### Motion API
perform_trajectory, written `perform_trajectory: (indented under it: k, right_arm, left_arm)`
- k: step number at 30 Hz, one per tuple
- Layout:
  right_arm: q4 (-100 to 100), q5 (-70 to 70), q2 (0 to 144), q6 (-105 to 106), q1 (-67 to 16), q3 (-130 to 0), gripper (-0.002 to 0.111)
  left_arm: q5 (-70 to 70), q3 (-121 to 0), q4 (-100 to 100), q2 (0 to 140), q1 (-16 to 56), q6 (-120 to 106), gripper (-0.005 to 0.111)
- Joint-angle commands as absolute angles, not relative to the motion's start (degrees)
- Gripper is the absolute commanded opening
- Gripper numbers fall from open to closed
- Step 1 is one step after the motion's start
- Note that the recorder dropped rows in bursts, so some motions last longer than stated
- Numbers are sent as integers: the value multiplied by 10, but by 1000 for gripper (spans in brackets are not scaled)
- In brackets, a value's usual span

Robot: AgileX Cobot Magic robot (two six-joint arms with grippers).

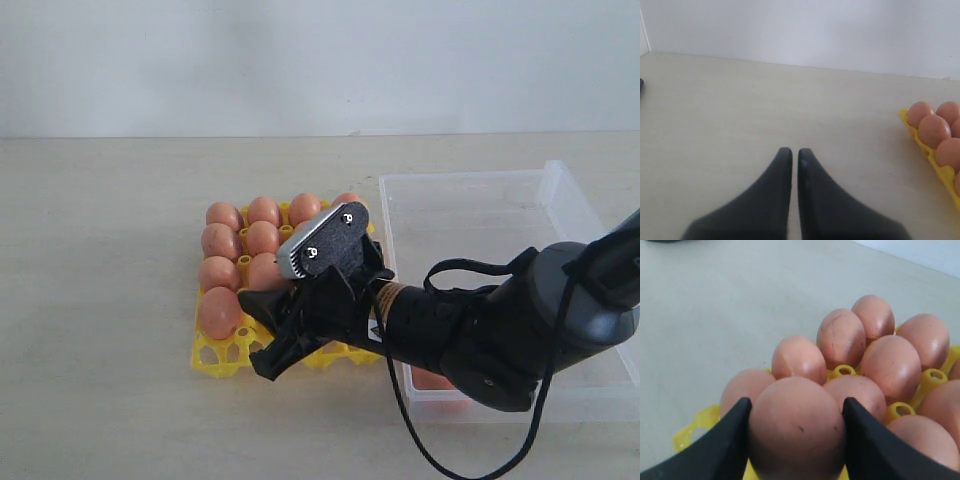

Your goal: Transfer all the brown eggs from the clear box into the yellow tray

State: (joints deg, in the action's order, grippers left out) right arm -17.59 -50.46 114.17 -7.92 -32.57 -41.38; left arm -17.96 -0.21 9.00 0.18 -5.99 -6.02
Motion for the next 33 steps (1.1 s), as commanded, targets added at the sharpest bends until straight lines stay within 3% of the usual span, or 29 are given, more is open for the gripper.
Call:
perform_trajectory:
  k: [1,20,27,33]
  right_arm:
    - [-174,-528,1138,-67,-325,-415,0]
    - [-184,-510,1166,-72,-325,-454,1]
    - [-184,-476,1166,-69,-325,-454,42]
    - [-184,-473,1166,-69,-325,-454,45]
  left_arm:
    - [-180,0,90,0,-60,-62,4]
    - [-180,0,90,0,-60,-62,4]
    - [-180,0,90,0,-60,-62,4]
    - [-180,0,90,0,-60,-62,4]
